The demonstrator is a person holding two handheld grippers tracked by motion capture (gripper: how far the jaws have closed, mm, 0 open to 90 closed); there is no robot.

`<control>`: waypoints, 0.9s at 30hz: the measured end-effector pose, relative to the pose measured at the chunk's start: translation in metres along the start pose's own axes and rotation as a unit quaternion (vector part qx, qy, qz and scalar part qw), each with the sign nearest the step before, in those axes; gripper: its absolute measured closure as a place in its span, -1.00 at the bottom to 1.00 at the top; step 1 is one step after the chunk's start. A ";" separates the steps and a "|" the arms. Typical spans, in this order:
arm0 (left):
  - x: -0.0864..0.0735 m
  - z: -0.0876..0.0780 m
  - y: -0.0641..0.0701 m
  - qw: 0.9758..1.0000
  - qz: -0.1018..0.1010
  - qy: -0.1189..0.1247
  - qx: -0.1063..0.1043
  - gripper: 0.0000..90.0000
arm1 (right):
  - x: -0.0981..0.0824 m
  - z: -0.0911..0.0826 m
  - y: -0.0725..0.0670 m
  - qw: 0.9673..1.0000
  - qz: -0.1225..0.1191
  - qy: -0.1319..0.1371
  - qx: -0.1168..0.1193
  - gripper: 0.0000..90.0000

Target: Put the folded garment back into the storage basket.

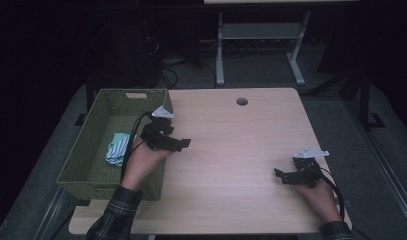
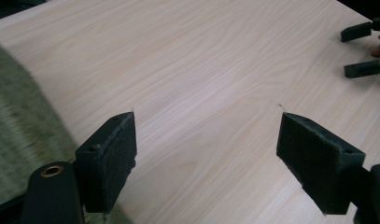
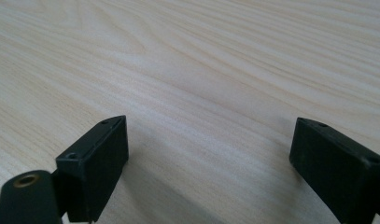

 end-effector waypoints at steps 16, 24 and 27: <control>-0.001 0.043 0.057 0.999 0.041 0.002 -0.031 -0.57 | 0.000 0.000 0.000 1.000 -0.001 0.000 -0.001 -0.75; -0.017 0.068 0.077 0.998 0.059 -0.005 -0.026 -0.57 | 0.000 0.000 0.000 1.000 -0.002 0.000 0.000 -0.75; -0.025 0.080 0.080 0.998 0.060 -0.010 -0.023 -0.57 | 0.000 0.000 0.000 1.000 -0.002 0.000 0.000 -0.75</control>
Point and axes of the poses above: each handheld gripper's, and its own axes: z roughly forward along the jaws, x roughly out of its top, y roughly to its right, the point moved 1 cm from there along z, roughly forward along the jaws, and after that the axes turned 11 degrees about x, right-handed, at the moved point
